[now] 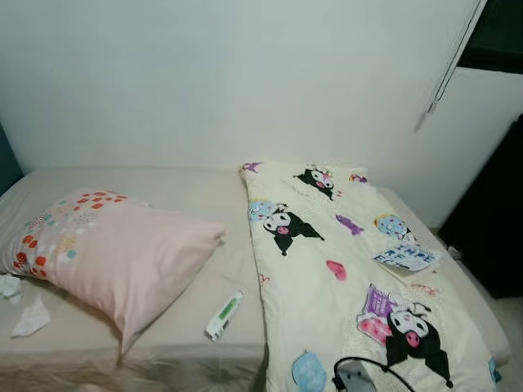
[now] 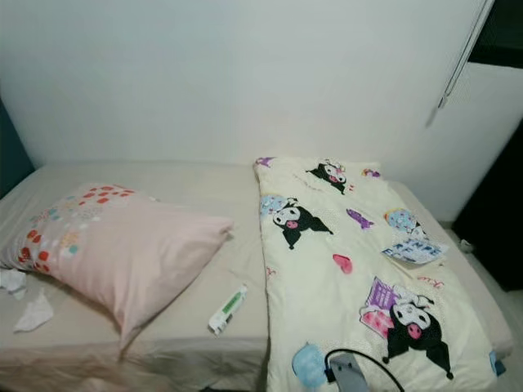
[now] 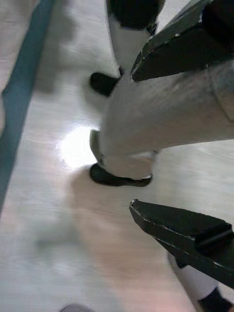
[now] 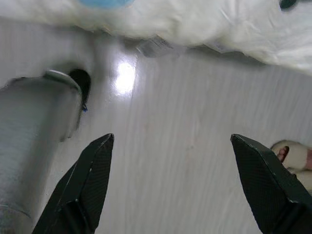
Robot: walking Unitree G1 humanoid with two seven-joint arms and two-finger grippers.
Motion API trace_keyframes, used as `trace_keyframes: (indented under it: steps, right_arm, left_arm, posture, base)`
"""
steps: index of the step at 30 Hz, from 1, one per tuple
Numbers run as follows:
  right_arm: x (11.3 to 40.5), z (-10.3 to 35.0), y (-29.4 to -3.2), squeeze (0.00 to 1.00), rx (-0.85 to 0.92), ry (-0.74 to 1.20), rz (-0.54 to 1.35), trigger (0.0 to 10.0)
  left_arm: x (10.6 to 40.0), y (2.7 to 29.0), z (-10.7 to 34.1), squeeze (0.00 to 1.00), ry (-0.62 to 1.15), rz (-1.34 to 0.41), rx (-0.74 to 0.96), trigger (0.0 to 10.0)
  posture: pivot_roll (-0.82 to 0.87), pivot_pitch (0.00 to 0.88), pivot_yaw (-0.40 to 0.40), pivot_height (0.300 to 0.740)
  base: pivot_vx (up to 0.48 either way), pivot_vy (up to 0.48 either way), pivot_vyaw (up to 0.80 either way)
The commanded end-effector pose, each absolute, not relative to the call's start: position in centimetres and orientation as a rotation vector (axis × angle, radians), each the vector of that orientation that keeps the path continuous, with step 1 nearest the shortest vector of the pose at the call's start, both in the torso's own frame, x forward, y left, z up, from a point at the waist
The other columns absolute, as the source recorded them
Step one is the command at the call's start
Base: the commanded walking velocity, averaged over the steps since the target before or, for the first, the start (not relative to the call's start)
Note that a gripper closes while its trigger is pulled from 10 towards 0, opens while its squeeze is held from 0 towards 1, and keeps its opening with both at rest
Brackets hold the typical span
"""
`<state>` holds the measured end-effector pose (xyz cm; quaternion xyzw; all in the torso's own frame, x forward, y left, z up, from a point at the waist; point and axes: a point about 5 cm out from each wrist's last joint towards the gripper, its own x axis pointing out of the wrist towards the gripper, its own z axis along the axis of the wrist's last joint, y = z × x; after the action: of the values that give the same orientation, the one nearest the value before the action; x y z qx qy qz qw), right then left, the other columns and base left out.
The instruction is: Clean up the room
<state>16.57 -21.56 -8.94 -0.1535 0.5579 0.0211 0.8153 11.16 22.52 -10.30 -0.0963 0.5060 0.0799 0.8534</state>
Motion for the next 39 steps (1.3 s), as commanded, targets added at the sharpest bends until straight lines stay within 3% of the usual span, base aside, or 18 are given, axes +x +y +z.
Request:
trace_keyframes:
  steps: [1, 31, 39]
  right_arm:
    - [16.50, -8.99, -21.44, 0.00, -0.326, 1.191, 0.042, 10.0]
    - [16.45, -9.06, -21.20, 0.00, -0.317, 1.191, 0.036, 10.0]
    - [16.62, -8.88, -21.75, 0.00, -0.326, 1.184, 0.025, 10.0]
  left_arm:
    - [11.19, 22.41, -10.33, 0.00, 1.073, 0.155, -0.196, 10.0]
    - [11.07, 22.74, -10.28, 0.00, 1.077, 0.155, -0.189, 10.0]
    - [10.80, 22.82, -10.35, 0.00, 1.071, 0.196, -0.213, 10.0]
  posture:
    - [-0.04, 0.000, -0.099, 0.711]
    - [-0.04, 0.000, -0.082, 0.711]
    - [-0.04, 0.000, -0.091, 0.711]
  base:
    - [0.000, -0.480, 0.00]
    - [0.000, -0.480, 0.00]
    - [0.000, 0.000, 0.00]
